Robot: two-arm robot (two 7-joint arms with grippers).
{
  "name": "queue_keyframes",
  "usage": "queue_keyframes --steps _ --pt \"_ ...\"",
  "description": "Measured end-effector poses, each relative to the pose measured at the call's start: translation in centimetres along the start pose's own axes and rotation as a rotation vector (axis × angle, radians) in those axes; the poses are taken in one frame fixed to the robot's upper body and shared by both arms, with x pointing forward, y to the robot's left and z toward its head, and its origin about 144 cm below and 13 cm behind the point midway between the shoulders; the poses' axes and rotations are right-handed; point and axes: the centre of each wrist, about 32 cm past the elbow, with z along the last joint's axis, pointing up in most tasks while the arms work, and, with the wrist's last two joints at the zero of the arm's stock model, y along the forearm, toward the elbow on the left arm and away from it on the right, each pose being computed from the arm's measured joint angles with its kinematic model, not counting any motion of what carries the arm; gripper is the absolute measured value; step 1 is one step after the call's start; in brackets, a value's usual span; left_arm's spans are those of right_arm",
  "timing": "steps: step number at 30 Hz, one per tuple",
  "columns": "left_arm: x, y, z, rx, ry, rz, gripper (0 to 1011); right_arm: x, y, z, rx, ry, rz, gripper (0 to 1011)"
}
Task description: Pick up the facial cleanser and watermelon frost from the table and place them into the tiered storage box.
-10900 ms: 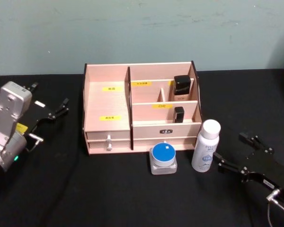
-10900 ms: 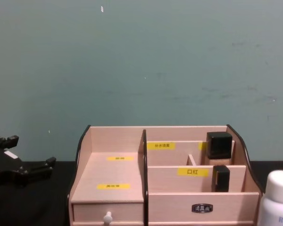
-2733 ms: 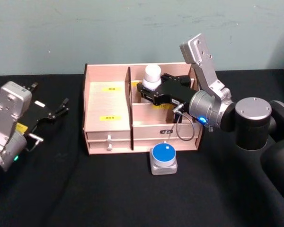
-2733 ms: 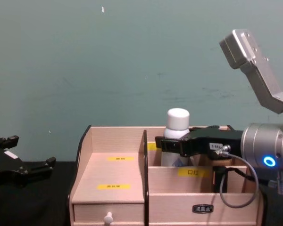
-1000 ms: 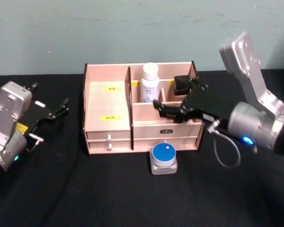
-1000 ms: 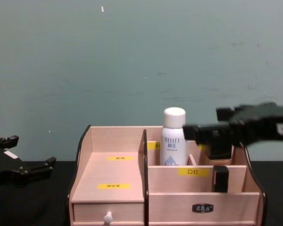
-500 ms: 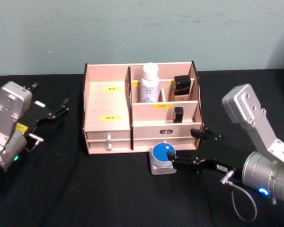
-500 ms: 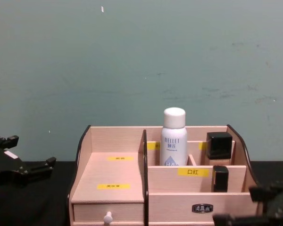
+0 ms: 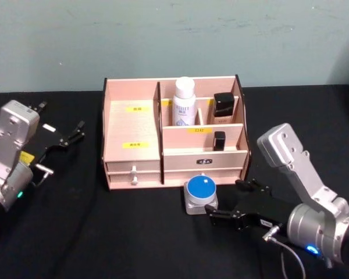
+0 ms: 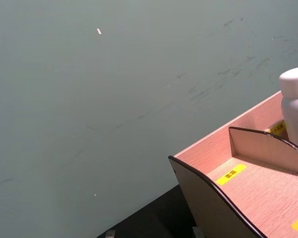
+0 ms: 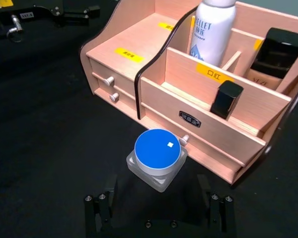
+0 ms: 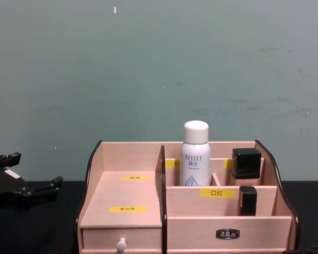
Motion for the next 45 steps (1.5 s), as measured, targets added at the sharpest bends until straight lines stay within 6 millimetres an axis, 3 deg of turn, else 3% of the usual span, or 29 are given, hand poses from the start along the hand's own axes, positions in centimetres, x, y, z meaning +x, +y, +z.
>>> queue_keyframes --steps 18,45 --pt "0.0 0.0 0.0 0.0 0.0 0.0 1001 -1.0 3.1 0.4 -0.022 -0.019 0.007 1000" --pt "0.0 0.0 0.0 0.0 0.0 0.0 1001 -1.3 4.4 0.3 -0.032 -0.03 -0.035 1000"
